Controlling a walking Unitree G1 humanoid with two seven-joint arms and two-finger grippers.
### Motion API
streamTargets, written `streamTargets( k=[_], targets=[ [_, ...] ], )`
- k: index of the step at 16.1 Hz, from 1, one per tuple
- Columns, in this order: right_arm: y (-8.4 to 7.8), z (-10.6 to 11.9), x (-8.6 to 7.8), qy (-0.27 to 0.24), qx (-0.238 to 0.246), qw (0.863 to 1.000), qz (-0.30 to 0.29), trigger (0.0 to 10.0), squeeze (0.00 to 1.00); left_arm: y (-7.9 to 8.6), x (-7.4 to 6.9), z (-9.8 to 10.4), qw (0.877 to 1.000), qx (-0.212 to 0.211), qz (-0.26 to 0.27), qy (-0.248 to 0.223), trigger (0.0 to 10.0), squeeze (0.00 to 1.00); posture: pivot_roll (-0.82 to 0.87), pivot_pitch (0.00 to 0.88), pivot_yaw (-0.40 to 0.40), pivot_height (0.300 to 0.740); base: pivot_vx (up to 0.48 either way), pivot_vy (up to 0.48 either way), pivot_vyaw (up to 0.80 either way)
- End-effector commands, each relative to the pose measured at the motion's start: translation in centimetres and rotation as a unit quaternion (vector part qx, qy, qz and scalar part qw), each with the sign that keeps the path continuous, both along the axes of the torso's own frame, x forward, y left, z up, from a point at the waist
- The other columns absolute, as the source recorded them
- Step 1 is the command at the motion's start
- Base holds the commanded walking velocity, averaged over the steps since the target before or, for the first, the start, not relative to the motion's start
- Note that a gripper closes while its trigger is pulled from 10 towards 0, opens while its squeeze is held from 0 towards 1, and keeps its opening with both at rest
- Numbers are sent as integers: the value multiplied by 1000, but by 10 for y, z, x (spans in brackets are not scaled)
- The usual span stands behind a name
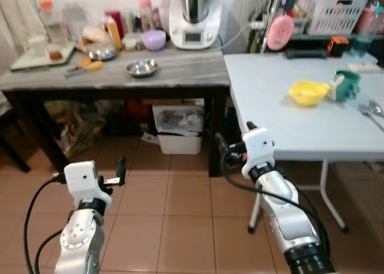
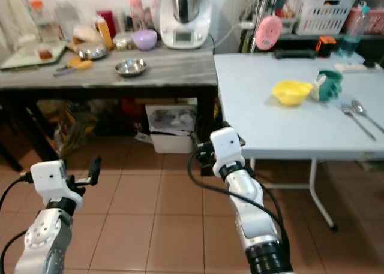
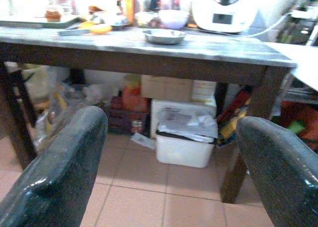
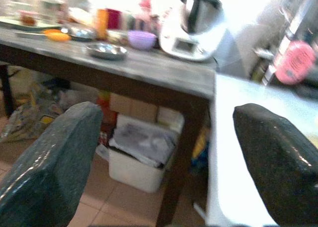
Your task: Setting the table
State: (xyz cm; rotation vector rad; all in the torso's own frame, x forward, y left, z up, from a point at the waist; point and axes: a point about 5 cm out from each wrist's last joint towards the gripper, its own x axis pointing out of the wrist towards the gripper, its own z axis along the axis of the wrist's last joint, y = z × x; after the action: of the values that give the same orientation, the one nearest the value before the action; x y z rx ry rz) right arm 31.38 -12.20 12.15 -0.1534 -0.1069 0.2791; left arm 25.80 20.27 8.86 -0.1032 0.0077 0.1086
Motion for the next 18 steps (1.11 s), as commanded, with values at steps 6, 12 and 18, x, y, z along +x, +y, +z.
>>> streamTargets(
  k=[6,12,18],
  targets=[
    [-52,-28,-35,53,-5,993,-103,10000,0,-5,-7,-10,1000,18,4,15,10000,0,-111,0,53,740,0,0,0],
    [-58,-17,-37,42,-15,994,-103,10000,0,-15,-6,-11,999,29,-37,15,10000,0,-152,0,84,740,0,0,0],
    [-46,-6,-34,34,11,995,-96,10000,0,-13,-20,-18,999,28,-24,25,10000,0,-132,0,80,740,0,0,0]
  ],
)
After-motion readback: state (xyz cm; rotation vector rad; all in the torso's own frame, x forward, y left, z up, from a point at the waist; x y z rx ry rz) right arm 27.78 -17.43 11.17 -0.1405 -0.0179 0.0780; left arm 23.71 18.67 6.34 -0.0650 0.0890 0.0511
